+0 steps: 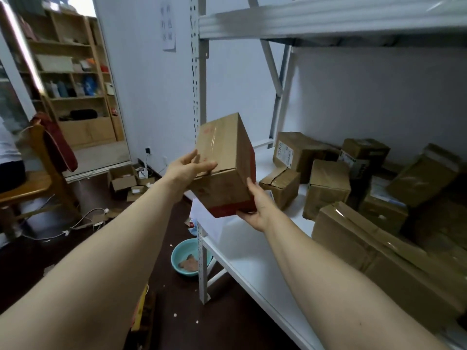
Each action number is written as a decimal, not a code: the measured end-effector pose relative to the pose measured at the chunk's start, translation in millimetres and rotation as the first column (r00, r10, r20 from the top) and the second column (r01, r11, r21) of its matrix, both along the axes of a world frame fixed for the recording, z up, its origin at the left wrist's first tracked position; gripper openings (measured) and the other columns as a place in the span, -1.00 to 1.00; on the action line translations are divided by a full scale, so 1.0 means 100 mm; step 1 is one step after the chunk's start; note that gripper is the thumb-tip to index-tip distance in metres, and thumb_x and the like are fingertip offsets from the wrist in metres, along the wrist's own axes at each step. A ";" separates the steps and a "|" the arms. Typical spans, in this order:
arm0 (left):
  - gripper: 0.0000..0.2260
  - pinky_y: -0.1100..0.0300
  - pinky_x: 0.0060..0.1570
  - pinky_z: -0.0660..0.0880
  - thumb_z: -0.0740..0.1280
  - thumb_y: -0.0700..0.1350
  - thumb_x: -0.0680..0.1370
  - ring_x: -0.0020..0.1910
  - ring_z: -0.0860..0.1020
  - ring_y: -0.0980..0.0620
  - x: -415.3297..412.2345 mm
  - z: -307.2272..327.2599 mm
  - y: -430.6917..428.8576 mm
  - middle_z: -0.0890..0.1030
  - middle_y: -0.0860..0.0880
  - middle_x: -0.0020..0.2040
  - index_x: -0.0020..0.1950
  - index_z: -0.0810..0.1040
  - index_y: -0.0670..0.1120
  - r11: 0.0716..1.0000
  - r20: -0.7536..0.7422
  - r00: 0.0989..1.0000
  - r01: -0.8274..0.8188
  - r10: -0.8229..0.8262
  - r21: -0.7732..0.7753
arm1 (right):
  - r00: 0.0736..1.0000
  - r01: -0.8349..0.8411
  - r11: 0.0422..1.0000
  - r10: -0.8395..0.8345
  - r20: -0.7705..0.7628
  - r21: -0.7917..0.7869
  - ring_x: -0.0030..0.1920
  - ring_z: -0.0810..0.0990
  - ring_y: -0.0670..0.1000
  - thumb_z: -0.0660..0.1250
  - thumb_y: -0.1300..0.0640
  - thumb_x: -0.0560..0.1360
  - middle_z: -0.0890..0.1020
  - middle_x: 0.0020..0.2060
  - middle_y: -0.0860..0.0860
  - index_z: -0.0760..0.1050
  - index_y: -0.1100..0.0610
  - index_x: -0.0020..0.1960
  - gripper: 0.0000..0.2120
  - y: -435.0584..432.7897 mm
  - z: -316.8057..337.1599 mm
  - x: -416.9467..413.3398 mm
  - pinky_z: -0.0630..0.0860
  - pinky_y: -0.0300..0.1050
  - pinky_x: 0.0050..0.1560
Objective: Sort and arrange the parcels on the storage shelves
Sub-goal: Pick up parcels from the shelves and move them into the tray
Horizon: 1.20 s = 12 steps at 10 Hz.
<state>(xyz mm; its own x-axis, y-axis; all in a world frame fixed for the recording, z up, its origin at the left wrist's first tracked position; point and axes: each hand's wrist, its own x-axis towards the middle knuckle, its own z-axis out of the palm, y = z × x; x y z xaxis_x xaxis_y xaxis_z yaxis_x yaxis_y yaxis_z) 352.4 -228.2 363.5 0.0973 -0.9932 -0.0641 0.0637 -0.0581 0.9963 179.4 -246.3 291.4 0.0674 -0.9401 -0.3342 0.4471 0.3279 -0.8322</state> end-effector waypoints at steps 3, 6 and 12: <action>-0.27 0.16 0.28 0.31 0.53 -0.13 0.38 0.33 0.42 -0.05 0.05 0.08 -0.71 0.46 -0.07 0.37 0.48 0.30 -0.14 1.000 -0.027 0.999 -0.024 0.024 -0.018 | 0.990 0.126 0.991 -0.123 0.068 -0.039 0.23 0.49 0.17 0.27 0.06 0.59 0.49 0.28 0.12 0.35 -0.05 0.40 -0.61 -0.56 0.14 0.12 0.57 0.16 0.04; -0.32 0.30 0.24 0.26 0.43 -0.17 0.50 0.42 0.33 0.02 -0.02 0.16 -1.25 0.34 -0.06 0.47 0.54 0.18 -0.12 0.991 0.076 0.997 0.025 -0.015 -0.129 | 0.965 0.261 0.964 -0.262 -0.014 -0.051 0.38 0.40 0.20 0.15 0.04 0.64 0.35 0.42 0.17 0.26 0.16 0.46 -0.57 -1.00 0.11 0.26 0.47 0.07 0.27; -0.53 -0.09 -0.07 0.56 0.31 -0.35 0.33 -0.23 0.59 -0.12 -0.01 -0.06 -0.57 0.61 -0.16 -0.11 0.24 0.52 -0.15 0.988 0.042 0.999 0.005 -0.011 0.157 | 0.965 0.123 0.990 -0.135 0.225 0.066 -0.04 0.61 0.19 0.36 -0.22 0.45 0.63 -0.03 0.19 0.51 0.16 0.13 -0.53 -0.36 0.04 0.27 0.56 0.20 0.06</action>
